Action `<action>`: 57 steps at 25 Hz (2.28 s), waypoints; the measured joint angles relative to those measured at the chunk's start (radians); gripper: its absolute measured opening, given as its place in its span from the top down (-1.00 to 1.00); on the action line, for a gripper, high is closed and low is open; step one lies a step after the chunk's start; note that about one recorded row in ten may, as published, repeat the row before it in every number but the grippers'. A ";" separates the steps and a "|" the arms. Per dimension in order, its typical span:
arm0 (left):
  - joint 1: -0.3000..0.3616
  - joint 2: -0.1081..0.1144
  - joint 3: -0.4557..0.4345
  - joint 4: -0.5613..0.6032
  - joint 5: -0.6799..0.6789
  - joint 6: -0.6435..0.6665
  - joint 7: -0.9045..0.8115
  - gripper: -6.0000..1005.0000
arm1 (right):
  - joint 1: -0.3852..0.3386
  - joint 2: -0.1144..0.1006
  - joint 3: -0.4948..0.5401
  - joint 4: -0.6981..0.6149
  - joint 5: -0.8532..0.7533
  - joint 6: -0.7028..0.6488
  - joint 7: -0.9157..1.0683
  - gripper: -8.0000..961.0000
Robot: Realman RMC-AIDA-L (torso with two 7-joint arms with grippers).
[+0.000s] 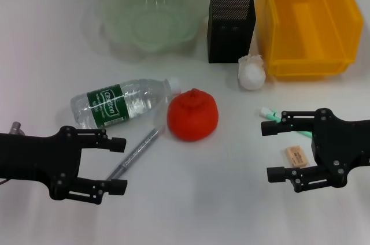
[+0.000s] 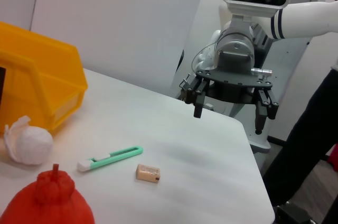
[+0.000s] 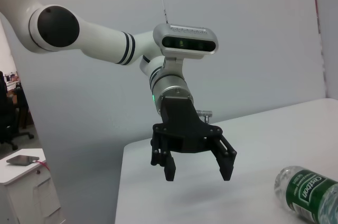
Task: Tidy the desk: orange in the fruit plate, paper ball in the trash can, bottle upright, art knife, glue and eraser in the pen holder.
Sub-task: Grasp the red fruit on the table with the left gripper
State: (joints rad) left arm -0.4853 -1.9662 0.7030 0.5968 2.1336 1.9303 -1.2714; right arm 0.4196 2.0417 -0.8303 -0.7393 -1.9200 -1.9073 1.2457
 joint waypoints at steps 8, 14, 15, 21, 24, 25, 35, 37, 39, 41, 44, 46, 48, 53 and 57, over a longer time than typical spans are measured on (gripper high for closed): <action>0.003 -0.003 -0.009 0.000 -0.006 0.001 0.007 -0.62 | -0.007 0.000 0.004 -0.004 0.000 -0.005 0.000 -0.64; 0.000 -0.011 -0.017 0.034 -0.007 -0.015 -0.006 -0.62 | -0.023 -0.003 0.017 -0.006 -0.001 -0.001 0.008 -0.64; -0.010 -0.026 -0.029 0.097 -0.008 -0.024 -0.045 -0.62 | -0.031 -0.006 0.027 -0.006 -0.001 0.003 0.009 -0.64; -0.048 -0.086 -0.025 0.321 -0.006 -0.079 -0.152 -0.62 | -0.093 -0.032 0.134 -0.020 -0.022 0.005 0.009 -0.64; -0.083 -0.102 0.043 0.381 0.000 -0.129 -0.201 -0.62 | -0.106 -0.036 0.198 -0.030 -0.061 -0.014 0.017 -0.64; -0.095 -0.103 0.073 0.384 0.001 -0.158 -0.220 -0.62 | -0.114 -0.034 0.224 -0.035 -0.088 -0.022 0.018 -0.64; -0.171 -0.113 0.455 0.239 -0.073 -0.567 -0.265 -0.62 | -0.147 -0.019 0.244 -0.043 -0.118 -0.022 0.020 -0.64; -0.179 -0.113 0.475 0.219 -0.086 -0.598 -0.262 -0.61 | -0.149 -0.017 0.243 -0.040 -0.118 -0.020 0.020 -0.64; -0.188 -0.113 0.510 0.191 -0.108 -0.644 -0.257 -0.61 | -0.150 -0.015 0.241 -0.039 -0.118 -0.018 0.020 -0.64; -0.195 -0.113 0.555 0.168 -0.132 -0.688 -0.252 -0.61 | -0.150 -0.013 0.238 -0.038 -0.118 -0.018 0.020 -0.64; -0.201 -0.112 0.602 0.148 -0.150 -0.748 -0.253 -0.61 | -0.150 -0.010 0.238 -0.042 -0.119 -0.021 0.020 -0.64; -0.205 -0.112 0.613 0.132 -0.154 -0.770 -0.256 -0.61 | -0.148 -0.009 0.240 -0.043 -0.119 -0.021 0.020 -0.64; -0.212 -0.112 0.617 0.117 -0.155 -0.776 -0.259 -0.58 | -0.144 -0.007 0.237 -0.044 -0.119 -0.019 0.020 -0.64; -0.206 -0.112 0.626 0.117 -0.155 -0.773 -0.261 -0.41 | -0.140 -0.003 0.235 -0.046 -0.119 -0.023 0.020 -0.64; -0.203 -0.112 0.634 0.116 -0.160 -0.773 -0.261 -0.28 | -0.132 -0.001 0.234 -0.047 -0.119 -0.024 0.020 -0.64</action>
State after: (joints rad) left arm -0.6880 -2.0784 1.3366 0.7131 1.9738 1.1568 -1.5324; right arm 0.2879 2.0404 -0.5960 -0.7861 -2.0387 -1.9310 1.2656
